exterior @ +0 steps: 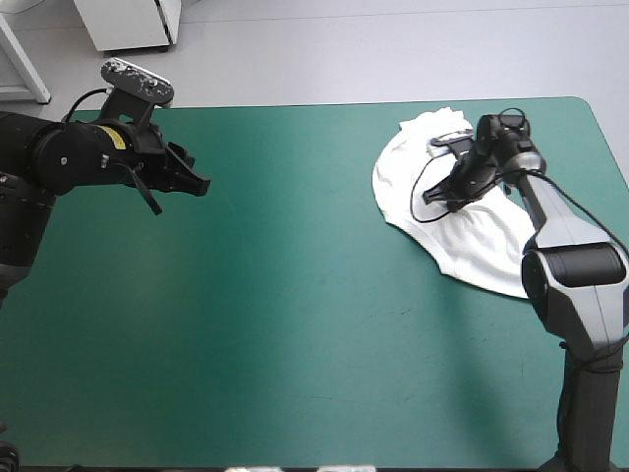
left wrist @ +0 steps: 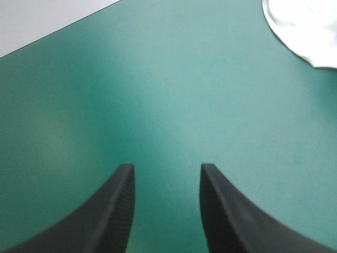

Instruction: Fold the cloth

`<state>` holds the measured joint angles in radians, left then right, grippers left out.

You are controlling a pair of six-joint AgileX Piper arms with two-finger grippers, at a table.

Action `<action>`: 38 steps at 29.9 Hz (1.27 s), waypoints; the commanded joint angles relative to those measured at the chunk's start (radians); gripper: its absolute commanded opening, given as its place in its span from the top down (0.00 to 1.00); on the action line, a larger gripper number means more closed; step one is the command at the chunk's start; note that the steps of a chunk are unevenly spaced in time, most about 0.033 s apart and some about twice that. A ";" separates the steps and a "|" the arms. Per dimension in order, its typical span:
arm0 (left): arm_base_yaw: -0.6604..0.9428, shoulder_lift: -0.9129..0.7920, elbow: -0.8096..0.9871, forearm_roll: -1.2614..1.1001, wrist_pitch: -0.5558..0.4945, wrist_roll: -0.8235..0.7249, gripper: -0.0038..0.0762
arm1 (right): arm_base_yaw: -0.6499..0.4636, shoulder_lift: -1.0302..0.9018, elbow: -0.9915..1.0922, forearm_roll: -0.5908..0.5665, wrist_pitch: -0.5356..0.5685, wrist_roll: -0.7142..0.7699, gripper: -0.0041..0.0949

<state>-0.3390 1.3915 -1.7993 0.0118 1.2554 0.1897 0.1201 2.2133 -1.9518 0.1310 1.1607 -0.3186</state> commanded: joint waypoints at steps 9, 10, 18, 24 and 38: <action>0.001 -0.076 -0.024 0.010 0.031 -0.015 0.58 | 0.317 -0.067 0.005 0.146 0.088 -0.005 0.98; 0.001 -0.078 -0.024 0.012 0.031 -0.015 0.58 | 0.334 -0.068 0.005 0.155 0.088 -0.005 0.98; 0.001 -0.082 -0.024 0.014 0.031 -0.018 0.58 | 0.492 -0.068 0.005 0.215 0.088 -0.026 0.98; 0.001 -0.084 -0.024 0.014 0.031 -0.023 0.58 | 0.536 -0.068 0.005 0.208 0.088 -0.034 0.98; 0.001 -0.094 -0.024 0.049 0.032 -0.045 0.58 | 0.521 -0.148 0.004 0.074 0.088 0.008 0.60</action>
<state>-0.3390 1.3325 -1.7993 0.0386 1.2554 0.1602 0.6511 2.1667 -1.9282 0.2546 1.2151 -0.3375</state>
